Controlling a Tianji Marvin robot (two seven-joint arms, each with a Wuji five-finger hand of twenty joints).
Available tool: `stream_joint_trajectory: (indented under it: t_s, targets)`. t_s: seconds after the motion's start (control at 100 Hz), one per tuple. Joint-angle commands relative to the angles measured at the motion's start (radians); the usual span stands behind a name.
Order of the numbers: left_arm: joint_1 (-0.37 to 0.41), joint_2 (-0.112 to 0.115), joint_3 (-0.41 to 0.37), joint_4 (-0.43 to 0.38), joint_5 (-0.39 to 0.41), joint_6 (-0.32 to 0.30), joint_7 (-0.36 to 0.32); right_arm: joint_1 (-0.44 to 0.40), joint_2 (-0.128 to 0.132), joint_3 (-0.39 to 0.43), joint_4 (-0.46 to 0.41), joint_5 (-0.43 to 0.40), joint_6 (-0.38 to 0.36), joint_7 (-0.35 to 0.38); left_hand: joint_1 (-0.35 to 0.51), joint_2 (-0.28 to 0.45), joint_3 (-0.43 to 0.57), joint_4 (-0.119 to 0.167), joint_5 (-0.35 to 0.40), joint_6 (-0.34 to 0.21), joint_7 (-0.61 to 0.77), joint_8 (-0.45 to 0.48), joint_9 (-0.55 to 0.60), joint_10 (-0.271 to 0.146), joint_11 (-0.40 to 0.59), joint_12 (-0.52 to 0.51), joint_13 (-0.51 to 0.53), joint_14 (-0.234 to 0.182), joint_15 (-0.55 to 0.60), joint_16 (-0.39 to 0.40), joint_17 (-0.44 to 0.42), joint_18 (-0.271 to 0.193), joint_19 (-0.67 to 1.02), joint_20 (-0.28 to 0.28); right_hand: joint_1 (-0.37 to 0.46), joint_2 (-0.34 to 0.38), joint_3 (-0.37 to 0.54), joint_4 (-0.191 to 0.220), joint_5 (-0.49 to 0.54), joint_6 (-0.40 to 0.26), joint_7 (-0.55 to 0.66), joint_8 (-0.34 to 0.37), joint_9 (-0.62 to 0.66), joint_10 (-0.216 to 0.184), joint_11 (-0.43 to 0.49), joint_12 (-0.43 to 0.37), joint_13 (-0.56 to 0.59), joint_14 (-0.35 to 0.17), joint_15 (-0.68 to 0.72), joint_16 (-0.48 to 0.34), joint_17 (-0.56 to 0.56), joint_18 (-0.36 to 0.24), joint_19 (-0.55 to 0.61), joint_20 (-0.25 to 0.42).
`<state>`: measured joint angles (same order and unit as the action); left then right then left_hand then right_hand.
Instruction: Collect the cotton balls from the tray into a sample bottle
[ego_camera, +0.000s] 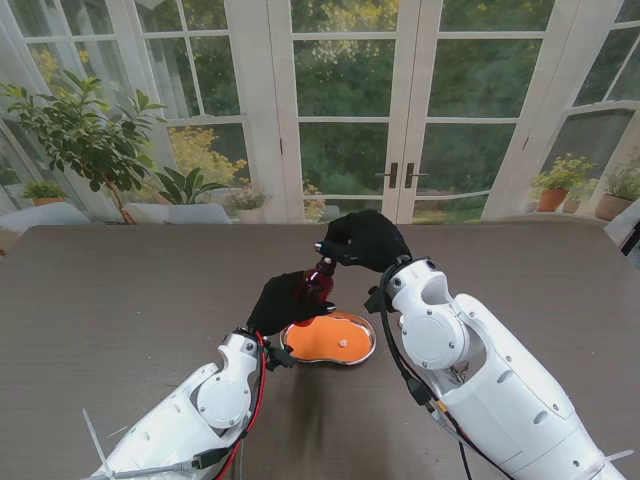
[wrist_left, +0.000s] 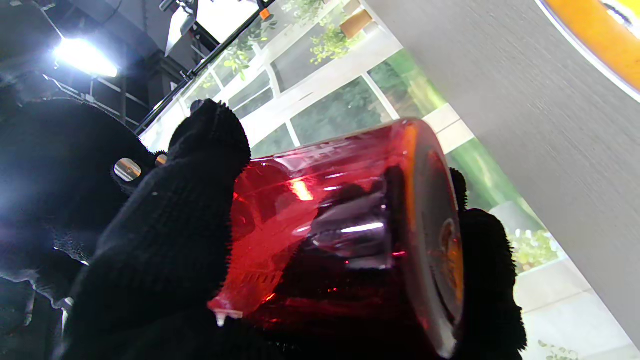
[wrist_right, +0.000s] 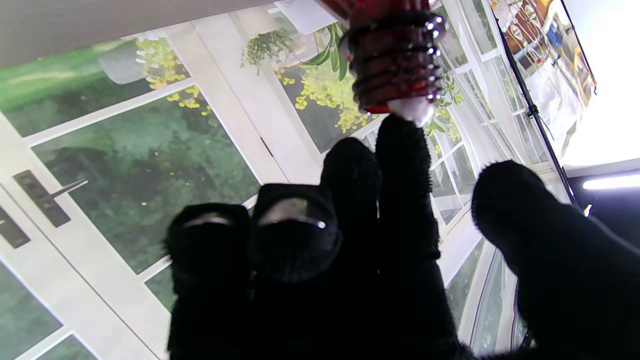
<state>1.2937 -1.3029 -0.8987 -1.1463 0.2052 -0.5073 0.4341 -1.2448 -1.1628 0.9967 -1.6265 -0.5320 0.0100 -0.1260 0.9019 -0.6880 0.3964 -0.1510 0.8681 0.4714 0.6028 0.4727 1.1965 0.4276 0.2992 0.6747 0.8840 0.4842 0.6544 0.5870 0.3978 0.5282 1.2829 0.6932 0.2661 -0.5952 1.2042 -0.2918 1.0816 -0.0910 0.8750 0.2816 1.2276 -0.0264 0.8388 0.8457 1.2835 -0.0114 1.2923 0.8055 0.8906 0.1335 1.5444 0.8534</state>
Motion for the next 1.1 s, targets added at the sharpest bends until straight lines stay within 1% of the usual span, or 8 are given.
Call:
stream_joint_trajectory:
  t_s: [0.0, 0.34, 0.55, 0.57, 0.75, 0.82, 0.89, 1.09]
  targets:
    - [0.000, -0.004, -0.001, -0.002, 0.003, -0.005, -0.014, -0.005, -0.001, 0.001, -0.012, -0.002, 0.000, 0.017, 0.153, 0.160, 0.403, -0.007, 0.169, -0.407, 0.141, 0.023, 0.096, -0.238, 0.000, -0.007, 0.044, -0.110, 0.014, -0.010, 0.002, -0.108, 0.030, -0.005, -0.038, 0.016, -0.012, 0.035, 0.011, 0.016, -0.025, 0.025, -0.004, 0.016, -0.003, -0.009, 0.032, 0.006, 0.005, 0.006, -0.003, 0.026, 0.059, 0.024]
    - [-0.002, -0.010, -0.004, 0.003, 0.010, -0.015, 0.009, -0.005, 0.001, -0.007, -0.010, -0.002, -0.008, 0.027, 0.148, 0.159, 0.407, -0.011, 0.167, -0.406, 0.140, 0.027, 0.097, -0.238, -0.001, -0.007, 0.043, -0.115, 0.011, -0.014, 0.004, -0.113, 0.035, -0.006, -0.044, 0.030, -0.017, 0.049, 0.018, 0.019, -0.036, 0.046, -0.003, 0.017, -0.002, -0.013, 0.032, 0.011, 0.007, 0.009, -0.003, 0.026, 0.058, 0.025]
    - [0.000, -0.013, -0.009, 0.001, 0.015, -0.014, 0.024, -0.012, 0.001, -0.005, -0.017, -0.003, -0.011, 0.021, 0.146, 0.157, 0.405, -0.013, 0.166, -0.406, 0.141, 0.027, 0.101, -0.241, 0.001, -0.008, 0.047, -0.118, 0.012, -0.015, 0.010, -0.116, 0.041, -0.005, -0.082, 0.073, -0.032, 0.113, 0.027, 0.023, -0.068, 0.106, -0.006, 0.017, -0.003, -0.015, 0.033, 0.006, 0.002, 0.007, -0.005, 0.027, 0.057, 0.026]
    - [0.001, -0.013, -0.009, 0.001, 0.016, -0.014, 0.025, -0.013, 0.001, -0.004, -0.019, -0.003, -0.011, 0.021, 0.148, 0.159, 0.407, -0.012, 0.167, -0.407, 0.142, 0.028, 0.101, -0.241, 0.001, -0.008, 0.047, -0.119, 0.012, -0.015, 0.010, -0.116, 0.042, -0.005, -0.089, 0.081, -0.044, 0.129, 0.025, 0.024, -0.092, 0.150, -0.010, 0.019, -0.005, -0.015, 0.032, 0.012, 0.001, 0.007, -0.008, 0.028, 0.055, 0.027]
    - [0.001, -0.018, -0.010, 0.002, 0.009, -0.014, 0.035, -0.021, 0.005, 0.006, -0.027, -0.002, -0.014, 0.034, 0.145, 0.157, 0.409, -0.013, 0.169, -0.407, 0.145, 0.031, 0.103, -0.236, 0.003, -0.008, 0.051, -0.119, 0.013, -0.016, 0.017, -0.117, 0.048, -0.004, -0.087, 0.090, -0.046, 0.128, 0.006, 0.021, -0.112, 0.165, -0.032, 0.023, -0.020, -0.021, 0.032, 0.009, -0.024, -0.004, -0.022, 0.030, 0.048, 0.028]
    - [0.002, -0.019, -0.011, 0.001, 0.005, -0.015, 0.038, -0.023, 0.006, 0.010, -0.029, 0.001, -0.020, 0.040, 0.144, 0.158, 0.410, -0.013, 0.168, -0.408, 0.145, 0.031, 0.104, -0.235, 0.004, -0.009, 0.053, -0.118, 0.014, -0.016, 0.020, -0.117, 0.053, -0.003, -0.018, 0.013, -0.008, 0.014, -0.050, -0.004, -0.062, 0.053, -0.054, 0.021, -0.035, -0.032, 0.032, 0.011, -0.042, -0.007, -0.029, 0.027, 0.041, 0.031]
    - [0.002, -0.020, -0.011, 0.000, 0.003, -0.015, 0.040, -0.023, 0.008, 0.012, -0.030, 0.001, -0.028, 0.047, 0.143, 0.158, 0.410, -0.014, 0.169, -0.407, 0.146, 0.032, 0.103, -0.233, 0.004, -0.009, 0.053, -0.118, 0.014, -0.017, 0.021, -0.115, 0.055, -0.002, 0.030, -0.052, 0.024, -0.031, -0.094, -0.018, 0.001, -0.005, -0.072, 0.019, -0.037, -0.035, 0.032, 0.002, -0.056, -0.010, -0.036, 0.022, 0.036, 0.032]
    - [0.003, -0.019, -0.014, -0.002, 0.005, -0.018, 0.038, -0.021, 0.009, 0.017, -0.027, -0.010, -0.043, 0.042, 0.144, 0.159, 0.408, -0.014, 0.168, -0.405, 0.144, 0.032, 0.102, -0.236, 0.005, -0.010, 0.049, -0.117, 0.014, -0.017, 0.017, -0.116, 0.055, -0.003, 0.178, -0.230, 0.122, -0.065, -0.162, -0.039, 0.125, -0.090, -0.078, 0.005, -0.036, 0.002, 0.034, -0.018, -0.068, -0.011, -0.038, 0.018, 0.033, 0.032]
